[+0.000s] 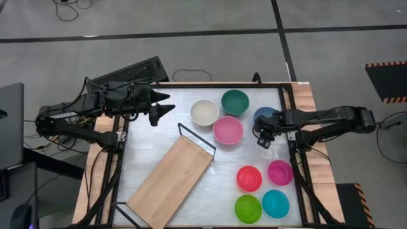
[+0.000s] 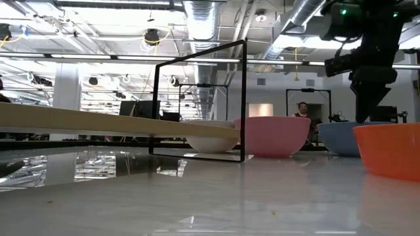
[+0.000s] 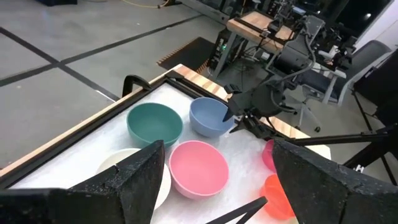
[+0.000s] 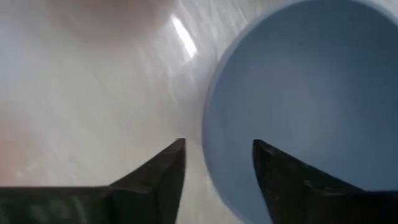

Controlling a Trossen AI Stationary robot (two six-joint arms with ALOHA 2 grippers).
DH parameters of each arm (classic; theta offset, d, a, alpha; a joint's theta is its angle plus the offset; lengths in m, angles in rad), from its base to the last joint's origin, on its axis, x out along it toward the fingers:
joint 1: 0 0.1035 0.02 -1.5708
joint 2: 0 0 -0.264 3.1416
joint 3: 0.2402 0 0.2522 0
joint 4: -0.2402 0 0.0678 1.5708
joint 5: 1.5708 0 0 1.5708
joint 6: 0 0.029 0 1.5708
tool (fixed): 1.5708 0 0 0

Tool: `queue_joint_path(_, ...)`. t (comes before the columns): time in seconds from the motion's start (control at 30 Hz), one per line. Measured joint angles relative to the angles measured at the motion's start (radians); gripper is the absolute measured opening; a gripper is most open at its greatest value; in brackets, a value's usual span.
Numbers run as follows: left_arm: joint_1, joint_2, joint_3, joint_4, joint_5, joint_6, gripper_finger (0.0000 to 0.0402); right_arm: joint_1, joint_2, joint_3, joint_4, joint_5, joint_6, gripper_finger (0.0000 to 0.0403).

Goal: Place and stack bowls onto a shelf
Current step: Put the big blue bowl on the shelf

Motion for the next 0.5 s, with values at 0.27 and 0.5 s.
queue_joint_path(0.27,0.0,0.0,0.0,-0.009,-0.001,0.0,0.0281,-0.013,0.084,-0.002,-0.009,-0.027,0.012,0.0027)
queue_joint_path(0.5,0.0,0.0,0.0,-0.009,-0.001,0.0,0.0281,0.0,0.083,0.041,-0.022,-0.023,0.038,0.0027)
